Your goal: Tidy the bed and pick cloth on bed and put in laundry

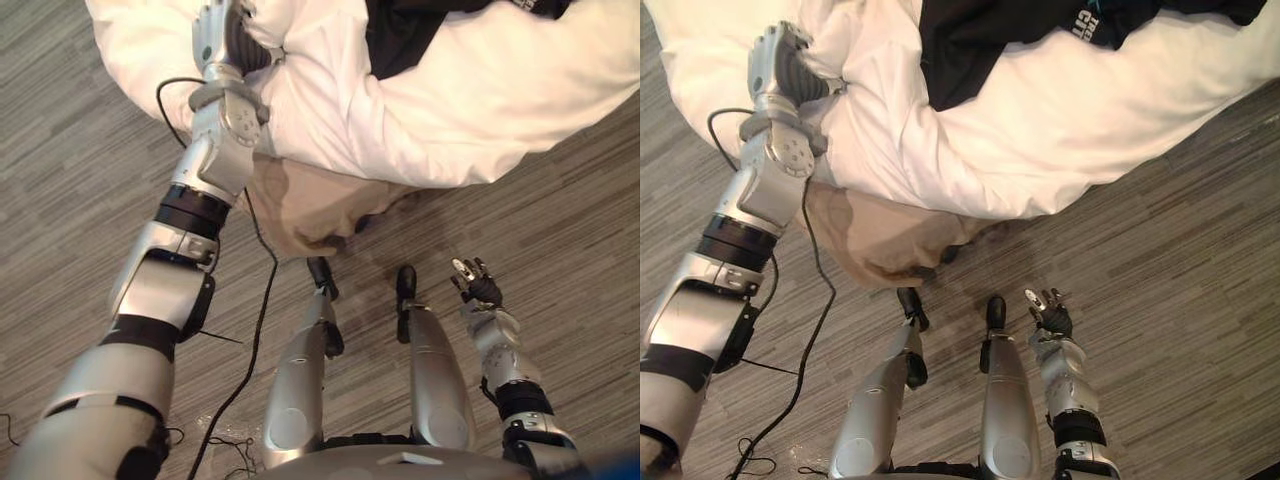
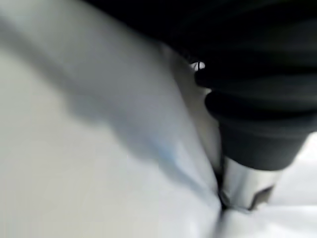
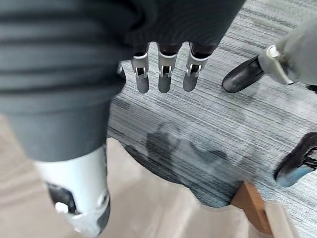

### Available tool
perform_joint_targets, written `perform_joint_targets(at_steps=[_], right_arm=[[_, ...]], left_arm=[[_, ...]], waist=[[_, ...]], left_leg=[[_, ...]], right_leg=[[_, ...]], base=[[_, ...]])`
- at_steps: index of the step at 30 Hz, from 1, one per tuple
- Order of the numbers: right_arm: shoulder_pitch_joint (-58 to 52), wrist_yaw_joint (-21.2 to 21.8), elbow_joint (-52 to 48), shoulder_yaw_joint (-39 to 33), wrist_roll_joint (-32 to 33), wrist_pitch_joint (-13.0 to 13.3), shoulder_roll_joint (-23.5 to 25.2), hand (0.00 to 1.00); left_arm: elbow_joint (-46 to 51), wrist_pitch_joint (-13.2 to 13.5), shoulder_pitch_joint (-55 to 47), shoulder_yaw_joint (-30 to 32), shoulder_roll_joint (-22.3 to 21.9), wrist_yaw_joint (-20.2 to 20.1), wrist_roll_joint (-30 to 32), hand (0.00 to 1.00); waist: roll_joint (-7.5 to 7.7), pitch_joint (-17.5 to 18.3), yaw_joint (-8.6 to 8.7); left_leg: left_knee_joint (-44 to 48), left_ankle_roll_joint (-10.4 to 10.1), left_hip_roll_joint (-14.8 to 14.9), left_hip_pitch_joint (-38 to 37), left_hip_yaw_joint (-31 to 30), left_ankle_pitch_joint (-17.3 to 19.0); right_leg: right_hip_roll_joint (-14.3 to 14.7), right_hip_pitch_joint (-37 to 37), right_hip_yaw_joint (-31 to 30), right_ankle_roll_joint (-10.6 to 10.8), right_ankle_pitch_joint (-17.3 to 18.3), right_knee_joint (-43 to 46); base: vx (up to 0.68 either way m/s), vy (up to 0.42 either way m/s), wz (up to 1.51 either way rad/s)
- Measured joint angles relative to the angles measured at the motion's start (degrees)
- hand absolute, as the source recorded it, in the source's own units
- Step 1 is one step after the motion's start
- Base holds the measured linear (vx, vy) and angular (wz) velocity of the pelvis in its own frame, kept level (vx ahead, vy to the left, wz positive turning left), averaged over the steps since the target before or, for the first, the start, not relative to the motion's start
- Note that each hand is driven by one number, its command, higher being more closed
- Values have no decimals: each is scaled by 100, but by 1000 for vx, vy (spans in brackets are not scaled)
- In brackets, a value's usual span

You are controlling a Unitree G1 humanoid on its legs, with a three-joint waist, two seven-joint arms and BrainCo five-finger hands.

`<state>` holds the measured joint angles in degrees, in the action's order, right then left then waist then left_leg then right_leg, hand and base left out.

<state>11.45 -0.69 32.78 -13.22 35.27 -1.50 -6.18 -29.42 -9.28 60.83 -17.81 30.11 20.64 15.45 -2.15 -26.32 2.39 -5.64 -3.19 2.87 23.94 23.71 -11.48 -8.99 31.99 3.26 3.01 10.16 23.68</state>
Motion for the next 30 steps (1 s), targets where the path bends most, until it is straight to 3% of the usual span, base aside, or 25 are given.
perform_joint_targets(at_steps=[3,7,9,11,12,16,22,25,28,30], right_arm=[[-68,-4,-8,-14,-8,-1,-59,0],[-368,-72,-43,-16,-66,-15,-85,0],[-597,-101,-9,-14,-74,-75,-104,0],[-746,-110,77,-16,-78,-124,-105,0],[-802,-113,118,-14,-78,-141,-104,0],[-1110,-50,460,7,-78,-149,-67,0],[-1491,172,1166,-4,-292,-145,-50,0],[-1652,217,1446,-118,-292,-152,0,0],[-1828,219,1605,-206,-283,-223,179,0],[-1941,120,1628,-208,-68,-257,320,0]], left_arm=[[419,759,-920,133,8,82,-786,100],[1275,1740,-2580,635,-30,-50,-1300,100],[1596,2221,-3329,918,-85,-178,-1482,100],[1752,2482,-3879,1255,-249,-325,-1516,100],[1782,2583,-4122,1363,-336,-410,-1618,0],[1930,2750,-5467,1597,-822,-643,-1604,0],[1896,2668,-6813,1761,-1465,-1150,-1679,0],[1572,2503,-7152,1838,-1684,-1221,-1688,0],[997,2259,-7371,1899,-1902,-1350,-1701,0],[262,1943,-7590,2076,-2208,-1415,-1922,0]], waist=[[-39,-21,8],[-49,-17,-47],[-90,7,-178],[-107,28,-283],[-114,50,-314],[-103,367,-368],[-96,1136,-408],[-117,1346,-500],[-39,1519,-515],[31,1592,-524]], left_leg=[[0,-1,-122,-285,40,-1],[0,-21,-189,-700,-69,16],[0,-93,-147,-838,-151,172],[0,-19,-129,-947,-249,237],[0,9,-128,-995,-281,258],[1,139,-123,-1332,-476,281],[-4,143,-60,-1895,-757,415],[-33,110,-11,-2092,-912,444],[-38,49,22,-2266,-1033,490],[-41,26,21,-2448,-1034,546]], right_leg=[[-141,-263,1,66,108,71],[-239,-784,171,88,199,8],[-221,-1033,351,82,248,-50],[-204,-1244,477,83,256,-124],[-203,-1342,530,83,256,-170],[-150,-1998,746,135,214,-604],[26,-3028,1024,142,132,-1348],[109,-3354,1166,114,115,-1581],[193,-3688,1307,107,113,-1782],[210,-3919,1339,94,122,-1878]], base=[[66,-6,3],[71,-19,15],[64,-33,29],[40,-14,21],[61,-4,25],[102,-3,21],[137,-46,16],[69,-66,15],[35,-56,18],[45,-34,2]])
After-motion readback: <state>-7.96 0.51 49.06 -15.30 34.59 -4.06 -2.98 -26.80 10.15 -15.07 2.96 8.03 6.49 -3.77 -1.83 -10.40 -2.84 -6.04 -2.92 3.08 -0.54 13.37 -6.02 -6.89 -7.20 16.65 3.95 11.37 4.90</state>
